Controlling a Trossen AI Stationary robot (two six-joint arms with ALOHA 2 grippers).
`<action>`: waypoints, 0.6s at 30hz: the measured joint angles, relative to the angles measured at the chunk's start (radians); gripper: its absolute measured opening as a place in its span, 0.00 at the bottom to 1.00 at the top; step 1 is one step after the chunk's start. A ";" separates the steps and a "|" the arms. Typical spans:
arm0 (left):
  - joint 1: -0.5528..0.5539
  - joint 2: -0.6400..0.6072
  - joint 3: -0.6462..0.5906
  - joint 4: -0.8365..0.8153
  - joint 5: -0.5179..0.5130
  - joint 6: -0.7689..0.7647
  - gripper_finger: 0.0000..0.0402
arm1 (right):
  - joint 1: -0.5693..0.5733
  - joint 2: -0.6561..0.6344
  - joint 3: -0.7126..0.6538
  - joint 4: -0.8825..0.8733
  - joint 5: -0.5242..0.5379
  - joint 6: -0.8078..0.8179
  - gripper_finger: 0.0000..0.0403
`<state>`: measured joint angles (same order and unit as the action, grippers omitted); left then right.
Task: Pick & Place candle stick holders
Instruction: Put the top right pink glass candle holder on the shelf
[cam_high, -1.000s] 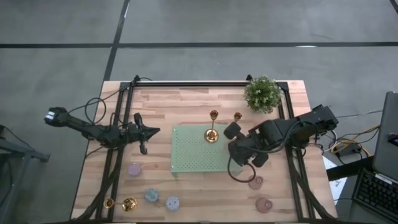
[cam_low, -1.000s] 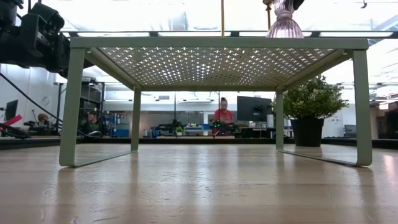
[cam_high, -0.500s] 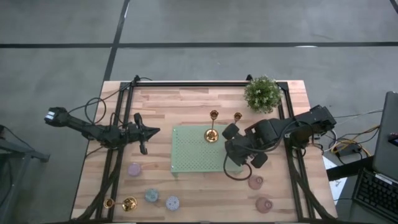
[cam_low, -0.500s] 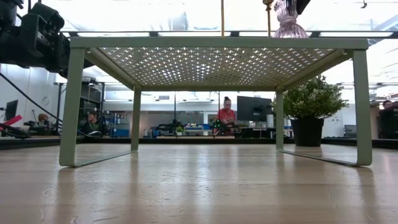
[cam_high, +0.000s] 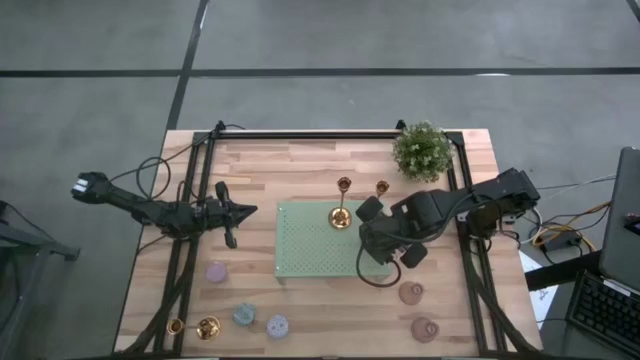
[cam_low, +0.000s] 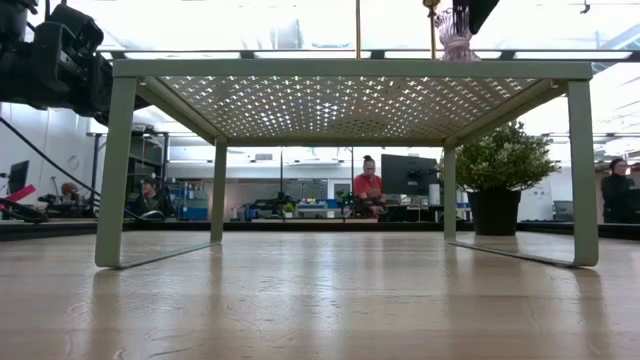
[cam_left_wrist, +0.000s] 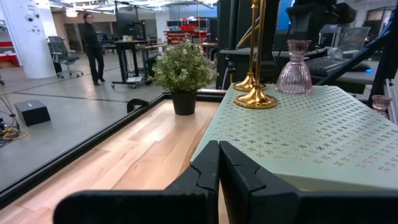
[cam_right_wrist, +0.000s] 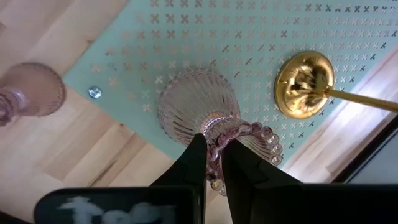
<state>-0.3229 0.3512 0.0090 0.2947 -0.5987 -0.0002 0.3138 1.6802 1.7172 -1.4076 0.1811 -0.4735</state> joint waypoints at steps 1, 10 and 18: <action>0.000 0.000 0.000 0.000 0.000 0.000 0.03 | -0.002 0.001 -0.005 0.002 0.004 -0.002 0.06; 0.000 0.000 0.000 0.000 0.000 0.000 0.03 | -0.010 -0.003 -0.019 0.009 0.040 -0.006 0.06; 0.000 0.000 0.000 0.000 0.000 0.000 0.03 | -0.014 -0.004 -0.021 0.009 0.034 -0.006 0.08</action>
<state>-0.3231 0.3513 0.0093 0.2944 -0.5988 -0.0002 0.2996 1.6764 1.6966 -1.3987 0.2153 -0.4791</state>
